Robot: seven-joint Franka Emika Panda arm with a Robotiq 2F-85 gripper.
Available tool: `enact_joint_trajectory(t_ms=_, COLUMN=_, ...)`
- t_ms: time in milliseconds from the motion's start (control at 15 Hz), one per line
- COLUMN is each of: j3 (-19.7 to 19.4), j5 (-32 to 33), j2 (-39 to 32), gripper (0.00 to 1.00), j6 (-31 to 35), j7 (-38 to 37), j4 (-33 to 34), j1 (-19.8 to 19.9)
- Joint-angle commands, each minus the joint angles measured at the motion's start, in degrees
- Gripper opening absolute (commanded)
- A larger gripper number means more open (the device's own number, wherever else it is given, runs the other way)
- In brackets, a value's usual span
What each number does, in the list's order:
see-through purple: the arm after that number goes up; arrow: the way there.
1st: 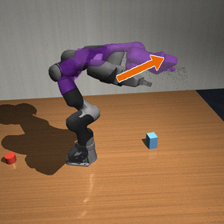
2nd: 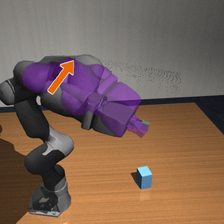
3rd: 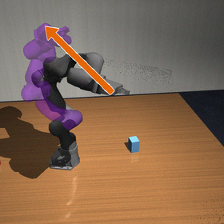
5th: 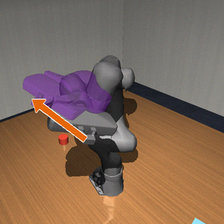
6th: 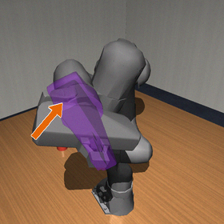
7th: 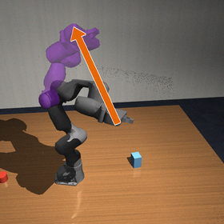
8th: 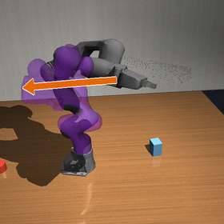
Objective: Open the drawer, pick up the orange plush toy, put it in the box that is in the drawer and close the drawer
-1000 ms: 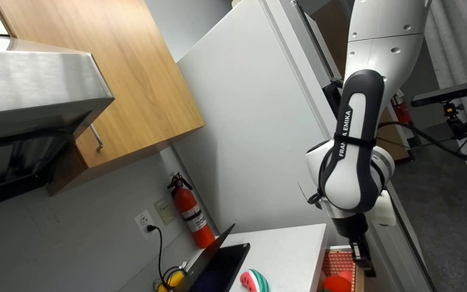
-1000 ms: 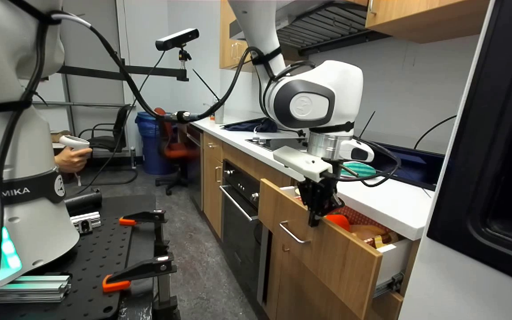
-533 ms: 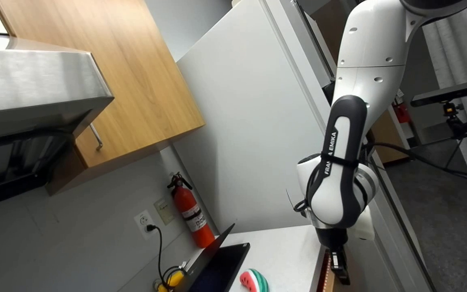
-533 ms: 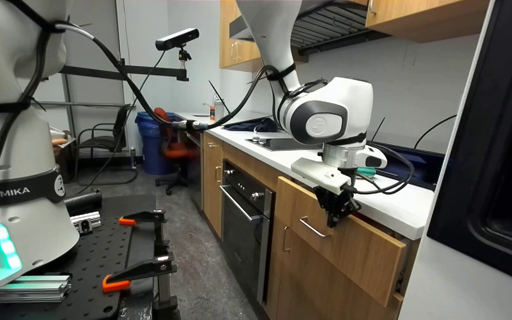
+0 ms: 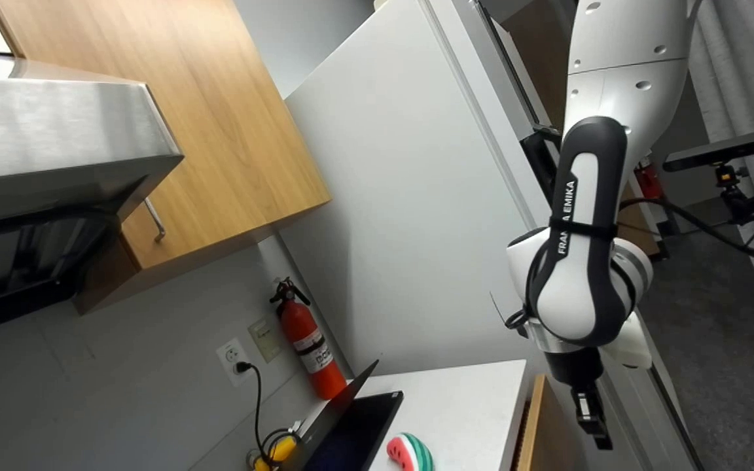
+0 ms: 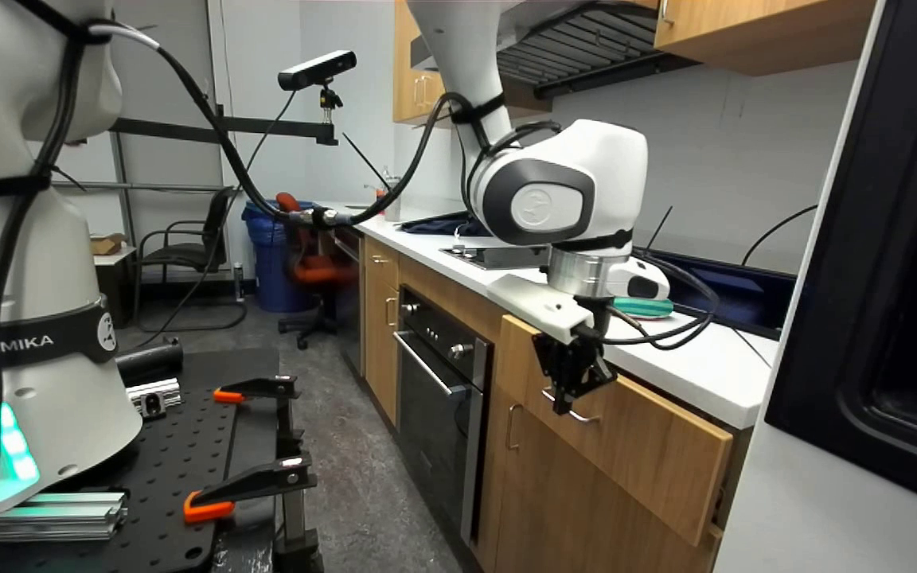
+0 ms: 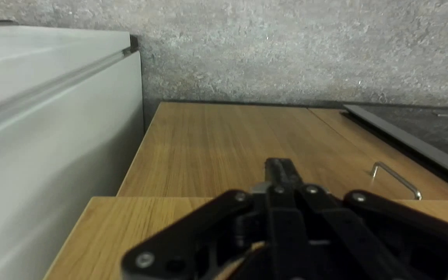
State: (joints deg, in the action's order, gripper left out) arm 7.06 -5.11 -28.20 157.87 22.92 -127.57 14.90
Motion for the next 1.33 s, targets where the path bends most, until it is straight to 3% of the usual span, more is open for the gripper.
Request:
enact_joint_trajectory(t_ms=0, j3=0.8, j5=-1.5, j2=12.0, gripper=0.0, j6=-1.8, j7=0.5, j4=-12.0, j1=0.7)
enact_joint_trajectory(t_ms=533, j3=1.8, j5=-9.8, j2=27.9, gripper=0.0, j6=-1.7, j7=5.4, j4=-24.9, j1=-4.0)
enact_joint_trajectory(t_ms=1067, j3=-2.3, j5=-19.9, j2=41.0, gripper=0.0, j6=0.8, j7=13.5, j4=-33.5, j1=-16.7)
enact_joint_trajectory(t_ms=1267, j3=-5.0, j5=-18.1, j2=40.3, gripper=0.0, j6=1.3, j7=13.5, j4=-30.1, j1=-20.4)
